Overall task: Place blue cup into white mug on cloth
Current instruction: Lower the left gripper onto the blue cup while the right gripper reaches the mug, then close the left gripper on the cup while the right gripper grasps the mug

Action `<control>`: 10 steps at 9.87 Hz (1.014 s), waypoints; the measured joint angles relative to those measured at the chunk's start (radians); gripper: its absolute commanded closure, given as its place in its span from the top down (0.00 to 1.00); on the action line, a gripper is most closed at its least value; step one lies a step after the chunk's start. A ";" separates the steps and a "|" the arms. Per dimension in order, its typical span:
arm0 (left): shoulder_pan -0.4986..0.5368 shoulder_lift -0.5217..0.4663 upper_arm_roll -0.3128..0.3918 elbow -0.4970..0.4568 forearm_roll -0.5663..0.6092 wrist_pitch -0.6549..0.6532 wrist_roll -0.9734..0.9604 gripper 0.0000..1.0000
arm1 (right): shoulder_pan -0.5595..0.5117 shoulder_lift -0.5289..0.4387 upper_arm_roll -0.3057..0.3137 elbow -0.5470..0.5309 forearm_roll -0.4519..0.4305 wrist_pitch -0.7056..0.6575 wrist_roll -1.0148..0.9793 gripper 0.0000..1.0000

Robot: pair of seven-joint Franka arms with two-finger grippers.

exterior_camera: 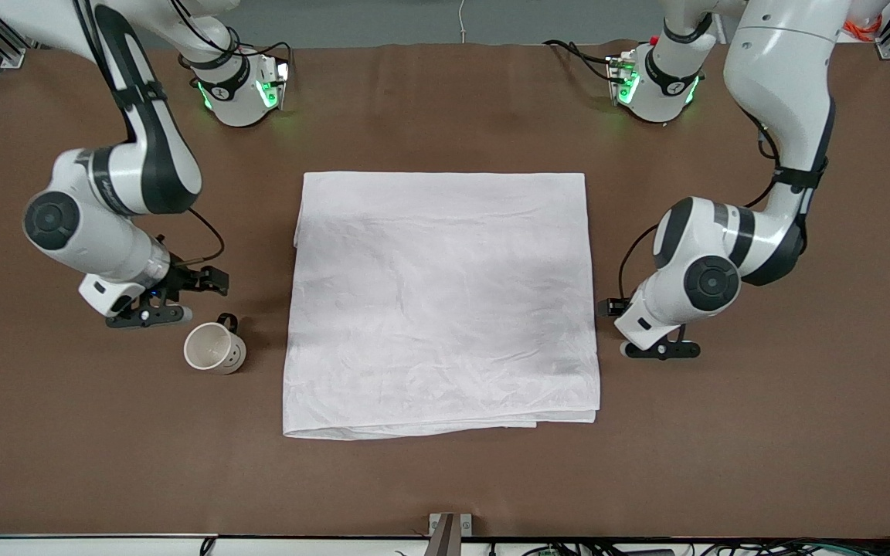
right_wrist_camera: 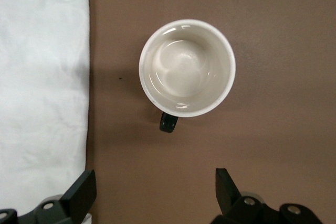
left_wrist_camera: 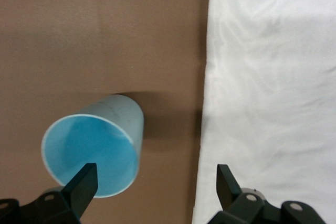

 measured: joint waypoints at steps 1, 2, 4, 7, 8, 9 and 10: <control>-0.007 0.009 0.000 -0.002 0.037 0.012 -0.015 0.99 | 0.000 0.026 0.000 -0.040 0.000 0.095 0.000 1.00; -0.005 0.015 0.001 -0.002 0.069 0.021 -0.019 0.99 | 0.002 0.057 0.000 -0.063 0.000 0.144 0.000 0.99; -0.003 0.016 0.001 -0.002 0.082 0.027 -0.021 0.99 | 0.011 0.092 0.000 -0.066 0.000 0.160 0.000 0.99; 0.001 0.039 0.002 -0.005 0.082 0.027 -0.036 0.85 | 0.013 0.115 -0.002 -0.064 0.000 0.201 0.000 0.99; 0.002 0.050 0.002 -0.005 0.082 0.027 -0.036 0.54 | 0.013 0.119 -0.005 -0.062 0.000 0.224 0.000 0.99; 0.002 0.058 0.002 -0.005 0.082 0.028 -0.037 0.33 | 0.013 0.122 -0.008 -0.059 0.000 0.242 0.000 0.99; 0.002 0.062 0.002 -0.005 0.082 0.028 -0.037 0.15 | 0.012 0.128 -0.010 -0.055 0.001 0.253 0.000 0.99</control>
